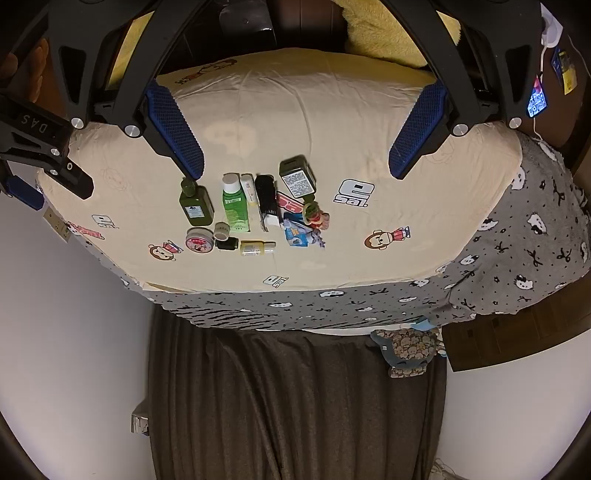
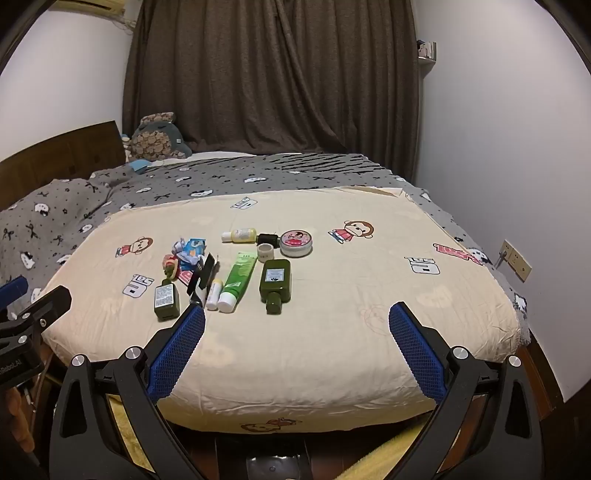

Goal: Collect trash

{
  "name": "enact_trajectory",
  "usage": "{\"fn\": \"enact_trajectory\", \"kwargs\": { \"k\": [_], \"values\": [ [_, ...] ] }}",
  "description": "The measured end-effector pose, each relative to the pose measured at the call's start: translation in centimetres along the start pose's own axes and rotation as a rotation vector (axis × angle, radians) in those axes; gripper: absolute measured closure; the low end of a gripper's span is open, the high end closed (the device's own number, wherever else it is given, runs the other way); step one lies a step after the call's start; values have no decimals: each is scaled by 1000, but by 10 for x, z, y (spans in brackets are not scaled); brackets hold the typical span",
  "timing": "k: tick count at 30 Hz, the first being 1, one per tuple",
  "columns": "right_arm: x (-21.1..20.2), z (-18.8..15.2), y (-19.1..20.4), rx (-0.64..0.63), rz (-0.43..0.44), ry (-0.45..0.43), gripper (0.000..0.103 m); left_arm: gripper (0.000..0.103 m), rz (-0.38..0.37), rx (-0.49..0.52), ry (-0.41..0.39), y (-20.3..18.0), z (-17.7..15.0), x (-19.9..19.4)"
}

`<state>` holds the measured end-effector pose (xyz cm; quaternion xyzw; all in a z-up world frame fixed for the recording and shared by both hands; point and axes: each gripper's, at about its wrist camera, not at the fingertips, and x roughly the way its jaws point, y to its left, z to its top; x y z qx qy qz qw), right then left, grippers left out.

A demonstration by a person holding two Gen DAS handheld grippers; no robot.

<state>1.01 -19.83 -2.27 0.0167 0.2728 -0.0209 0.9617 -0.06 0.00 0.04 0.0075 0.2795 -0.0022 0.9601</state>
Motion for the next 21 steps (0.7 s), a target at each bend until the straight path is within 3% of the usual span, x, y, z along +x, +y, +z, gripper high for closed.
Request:
{"fn": "enact_trajectory", "kwargs": {
  "k": [21],
  "values": [
    [0, -1, 0, 2, -4, -1, 3, 8, 1, -1, -7, 0, 0, 0]
  ]
}}
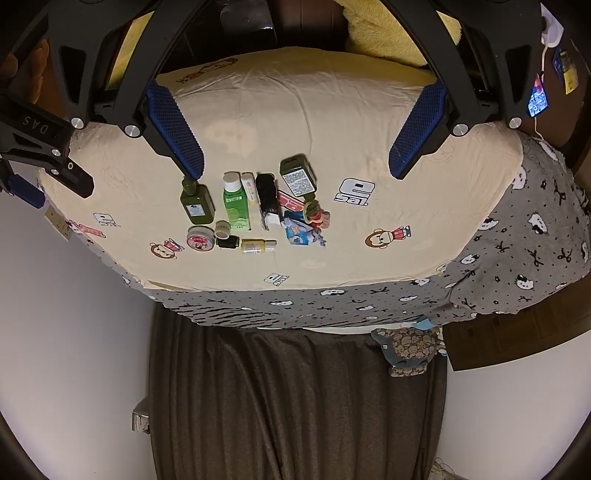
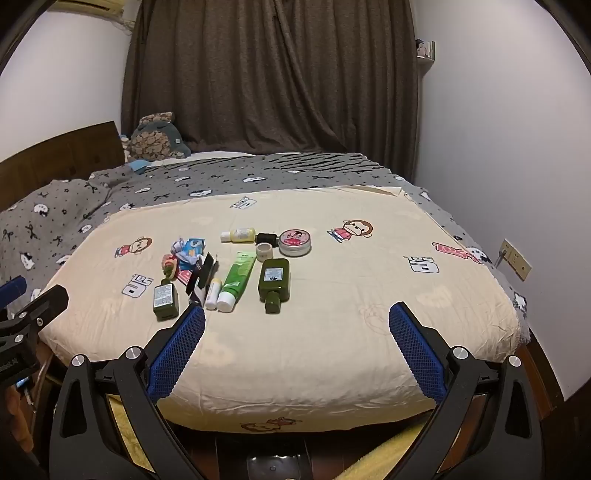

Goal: Collect trash

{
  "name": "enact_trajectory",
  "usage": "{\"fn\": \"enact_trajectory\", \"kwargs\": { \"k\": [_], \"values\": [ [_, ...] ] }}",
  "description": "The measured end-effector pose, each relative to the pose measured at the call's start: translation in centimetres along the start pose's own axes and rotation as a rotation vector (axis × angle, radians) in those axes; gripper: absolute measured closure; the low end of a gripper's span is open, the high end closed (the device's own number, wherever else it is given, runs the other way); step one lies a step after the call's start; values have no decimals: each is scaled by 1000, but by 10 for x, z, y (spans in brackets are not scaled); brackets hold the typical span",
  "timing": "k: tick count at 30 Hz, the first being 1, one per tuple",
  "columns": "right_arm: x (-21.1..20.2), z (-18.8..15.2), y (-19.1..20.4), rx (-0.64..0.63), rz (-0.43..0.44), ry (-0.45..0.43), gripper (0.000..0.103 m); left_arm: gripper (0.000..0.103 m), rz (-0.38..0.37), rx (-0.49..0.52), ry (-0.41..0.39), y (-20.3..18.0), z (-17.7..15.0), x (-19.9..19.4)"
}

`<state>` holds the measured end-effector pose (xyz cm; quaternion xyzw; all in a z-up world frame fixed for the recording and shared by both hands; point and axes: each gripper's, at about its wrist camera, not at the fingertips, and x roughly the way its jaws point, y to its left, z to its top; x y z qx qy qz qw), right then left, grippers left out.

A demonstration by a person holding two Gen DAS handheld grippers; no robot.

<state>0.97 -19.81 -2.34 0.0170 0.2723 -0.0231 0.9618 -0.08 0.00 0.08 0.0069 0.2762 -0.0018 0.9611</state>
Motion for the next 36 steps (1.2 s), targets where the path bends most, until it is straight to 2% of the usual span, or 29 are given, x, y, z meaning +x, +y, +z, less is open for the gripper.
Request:
{"fn": "enact_trajectory", "kwargs": {
  "k": [9, 11, 14, 16, 19, 24, 26, 31, 36],
  "values": [
    [9, -3, -4, 16, 18, -24, 3, 8, 4, -3, 15, 0, 2, 6],
    [14, -5, -6, 19, 25, -37, 3, 8, -4, -17, 34, 2, -1, 19],
    [29, -11, -5, -9, -16, -34, 3, 8, -11, -26, 57, 9, -7, 36],
    [44, -17, -7, -7, -19, -1, 3, 8, 2, -18, 72, 10, -13, 48],
    [67, -26, -10, 33, 46, 57, 3, 8, -18, 3, 107, 10, -25, 71],
    [106, -33, -6, 9, 31, 126, 3, 9, -25, -4, 174, 15, -37, 112],
    [120, -31, -9, 40, 38, 144, 3, 9, -26, -18, 193, 18, -38, 130],
    [174, -19, -12, 113, 56, 220, 3, 25, -9, -31, 256, 16, -38, 183],
    [217, -5, 6, 106, 68, 226, 3, 28, 9, -40, 307, 12, -38, 224]
  ]
}}
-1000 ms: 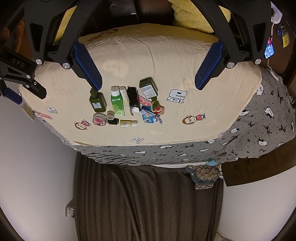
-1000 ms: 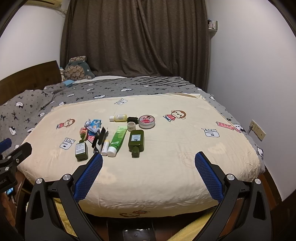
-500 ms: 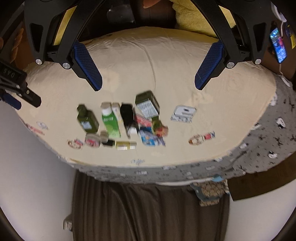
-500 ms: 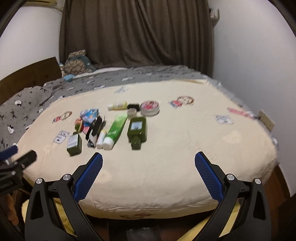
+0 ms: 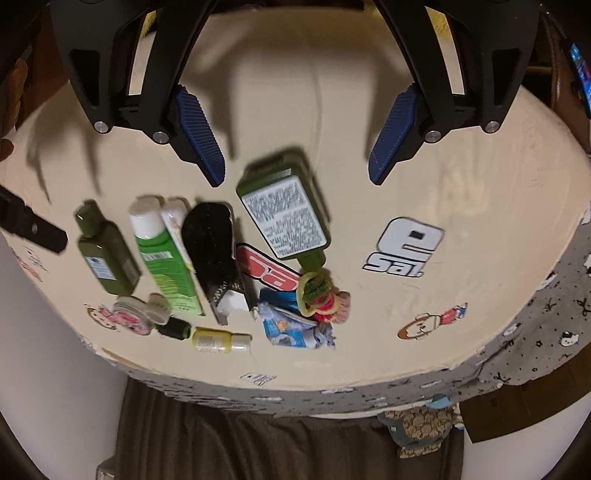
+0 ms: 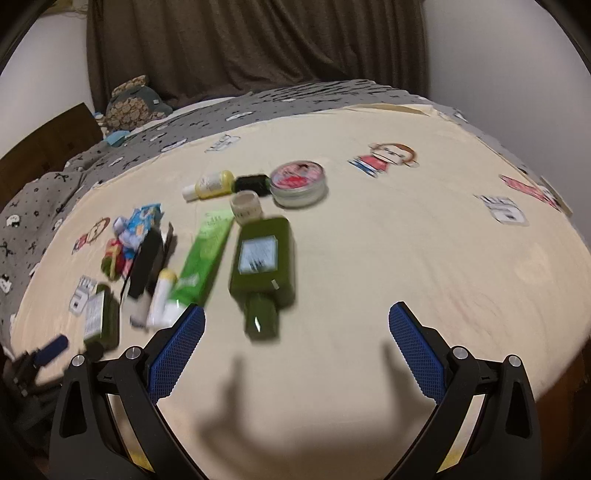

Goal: Collect trash
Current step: 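Grasp the square green bottle with left tool while right tool grasps tall green bottle, then lower both bottles into the bin below the bed and open both tools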

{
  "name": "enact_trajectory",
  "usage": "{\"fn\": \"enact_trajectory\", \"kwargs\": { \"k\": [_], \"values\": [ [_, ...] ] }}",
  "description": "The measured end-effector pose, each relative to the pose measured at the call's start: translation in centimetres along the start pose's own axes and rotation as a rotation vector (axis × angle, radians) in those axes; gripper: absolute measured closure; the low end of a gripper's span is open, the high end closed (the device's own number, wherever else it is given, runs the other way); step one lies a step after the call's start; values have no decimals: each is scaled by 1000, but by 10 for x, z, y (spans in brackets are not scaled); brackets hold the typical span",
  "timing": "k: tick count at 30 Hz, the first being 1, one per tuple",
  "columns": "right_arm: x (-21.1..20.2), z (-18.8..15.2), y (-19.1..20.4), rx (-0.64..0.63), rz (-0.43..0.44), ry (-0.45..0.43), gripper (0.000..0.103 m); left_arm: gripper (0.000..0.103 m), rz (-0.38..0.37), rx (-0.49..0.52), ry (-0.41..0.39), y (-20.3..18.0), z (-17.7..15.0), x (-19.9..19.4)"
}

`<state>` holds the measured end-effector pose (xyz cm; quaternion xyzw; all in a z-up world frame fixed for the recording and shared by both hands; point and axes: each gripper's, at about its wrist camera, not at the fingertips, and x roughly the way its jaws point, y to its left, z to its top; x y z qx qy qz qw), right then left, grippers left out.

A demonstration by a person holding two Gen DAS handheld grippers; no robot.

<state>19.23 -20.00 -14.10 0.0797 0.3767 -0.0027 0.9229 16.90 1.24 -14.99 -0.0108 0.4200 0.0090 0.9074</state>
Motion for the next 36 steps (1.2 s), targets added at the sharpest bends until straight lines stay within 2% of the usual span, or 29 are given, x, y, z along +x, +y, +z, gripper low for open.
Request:
{"fn": "enact_trajectory", "kwargs": {
  "k": [1, 6, 8, 10, 12, 16, 21, 24, 30, 36],
  "values": [
    [6, 4, 5, -11, -6, -2, 4, 28, 3, -7, 0, 0, 3, 5],
    [41, 19, 23, -58, -33, 39, 24, 32, 15, -19, 29, 4, 16, 23],
    [53, 23, 26, -76, -44, 60, 29, 33, 14, -24, 42, 6, 21, 30],
    [67, 25, 27, -83, -58, 86, 37, 38, 5, -31, 49, 8, 28, 38],
    [80, 23, 25, -86, -68, 117, 50, 41, 6, -38, 53, 10, 32, 43],
    [74, 13, 21, -111, -54, 86, 51, 43, -12, -29, 41, 13, 34, 46],
    [54, 2, 14, -113, -23, 77, 51, 56, -26, -11, 21, 13, 20, 34],
    [38, -8, 11, -123, -10, 66, 51, 57, -31, 5, 16, 12, 10, 23],
    [-4, -32, 2, -141, 33, 37, 51, 58, -70, 36, -10, 4, -20, -12],
    [-53, -72, -8, -182, 93, 22, 51, 60, -129, 93, -83, -14, -55, -70]
  ]
}}
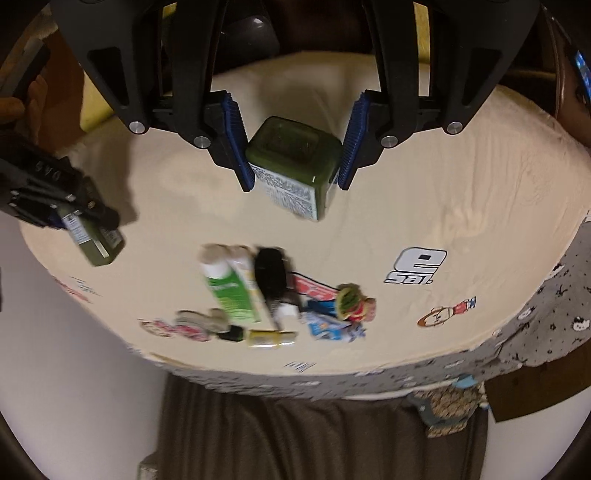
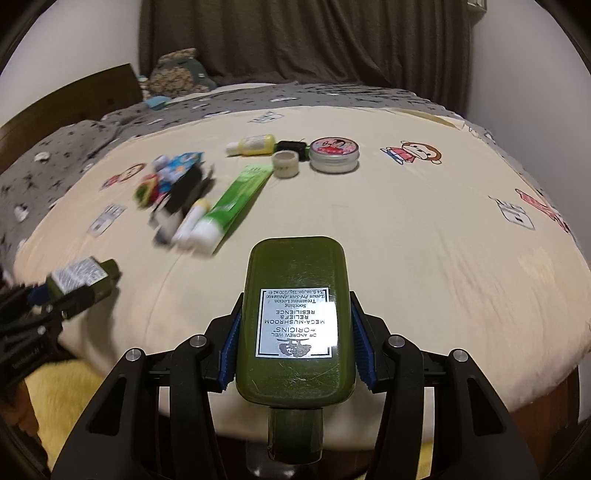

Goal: Collect trash
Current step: 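Lower both bottles into the bin below the bed and open both tools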

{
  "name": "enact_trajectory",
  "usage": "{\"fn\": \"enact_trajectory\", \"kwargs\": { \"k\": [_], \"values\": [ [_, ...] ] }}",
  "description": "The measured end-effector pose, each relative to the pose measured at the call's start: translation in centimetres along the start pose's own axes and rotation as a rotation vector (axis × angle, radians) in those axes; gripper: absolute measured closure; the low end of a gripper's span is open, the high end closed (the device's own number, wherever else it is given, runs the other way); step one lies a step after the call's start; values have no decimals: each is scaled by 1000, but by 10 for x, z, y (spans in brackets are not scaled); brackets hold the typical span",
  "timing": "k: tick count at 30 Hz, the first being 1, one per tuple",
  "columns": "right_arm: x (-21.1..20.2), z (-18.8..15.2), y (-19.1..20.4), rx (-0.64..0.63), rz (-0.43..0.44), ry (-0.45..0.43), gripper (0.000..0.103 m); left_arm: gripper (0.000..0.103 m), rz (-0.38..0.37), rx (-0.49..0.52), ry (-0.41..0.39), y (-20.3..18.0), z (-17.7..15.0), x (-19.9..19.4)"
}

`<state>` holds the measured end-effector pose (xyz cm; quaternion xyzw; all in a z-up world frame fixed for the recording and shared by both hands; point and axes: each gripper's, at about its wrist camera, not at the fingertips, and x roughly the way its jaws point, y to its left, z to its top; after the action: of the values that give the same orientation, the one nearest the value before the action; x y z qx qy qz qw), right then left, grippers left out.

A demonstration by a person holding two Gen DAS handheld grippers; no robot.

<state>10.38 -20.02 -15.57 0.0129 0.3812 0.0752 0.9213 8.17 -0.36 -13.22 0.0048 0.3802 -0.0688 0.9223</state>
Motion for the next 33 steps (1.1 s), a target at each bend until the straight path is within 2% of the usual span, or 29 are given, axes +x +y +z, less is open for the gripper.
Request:
{"fn": "enact_trajectory", "kwargs": {
  "k": [6, 9, 10, 17, 23, 27, 33],
  "values": [
    [-30, -38, 1, -10, 39, 20, 51, 63, -101, 65, 19, -32, -40, -34],
    [-34, -58, 2, -4, 40, 64, 51, 74, -154, 78, 72, -43, -59, -35],
    [-35, -66, 1, 0, 44, 79, 51, 75, -170, 79, 96, -46, -65, -33],
    [-11, -105, -2, 52, 100, 235, 51, 77, -255, 92, 276, -65, -110, 3],
    [32, -134, -1, 79, 107, 391, 51, 78, -273, 94, 417, -69, -135, 41],
    [48, -147, -2, 106, 123, 456, 51, 78, -282, 76, 502, -66, -151, 62],
    [61, -157, -1, 128, 133, 505, 50, 76, -282, 69, 565, -62, -156, 81]
  ]
}}
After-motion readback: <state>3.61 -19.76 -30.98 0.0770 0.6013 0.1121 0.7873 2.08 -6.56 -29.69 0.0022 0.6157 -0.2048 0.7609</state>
